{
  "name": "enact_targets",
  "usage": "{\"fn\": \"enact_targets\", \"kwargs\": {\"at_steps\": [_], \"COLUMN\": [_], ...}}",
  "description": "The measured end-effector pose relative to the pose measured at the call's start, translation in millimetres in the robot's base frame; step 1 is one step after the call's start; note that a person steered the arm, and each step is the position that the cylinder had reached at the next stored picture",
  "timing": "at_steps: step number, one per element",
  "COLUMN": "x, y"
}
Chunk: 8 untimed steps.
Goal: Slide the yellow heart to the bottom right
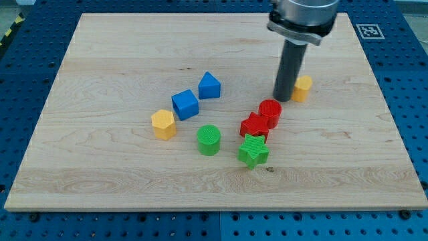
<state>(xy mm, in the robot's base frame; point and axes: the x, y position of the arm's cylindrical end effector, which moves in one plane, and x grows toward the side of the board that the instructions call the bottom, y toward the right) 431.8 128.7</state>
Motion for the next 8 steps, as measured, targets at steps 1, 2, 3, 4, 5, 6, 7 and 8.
{"fn": "enact_targets", "kwargs": {"at_steps": [1, 2, 3, 4, 5, 6, 7, 8], "x": [0, -22, -64, -54, -16, 9, 26, 36], "y": [25, 21, 26, 42, 50, 76, 106, 124]}}
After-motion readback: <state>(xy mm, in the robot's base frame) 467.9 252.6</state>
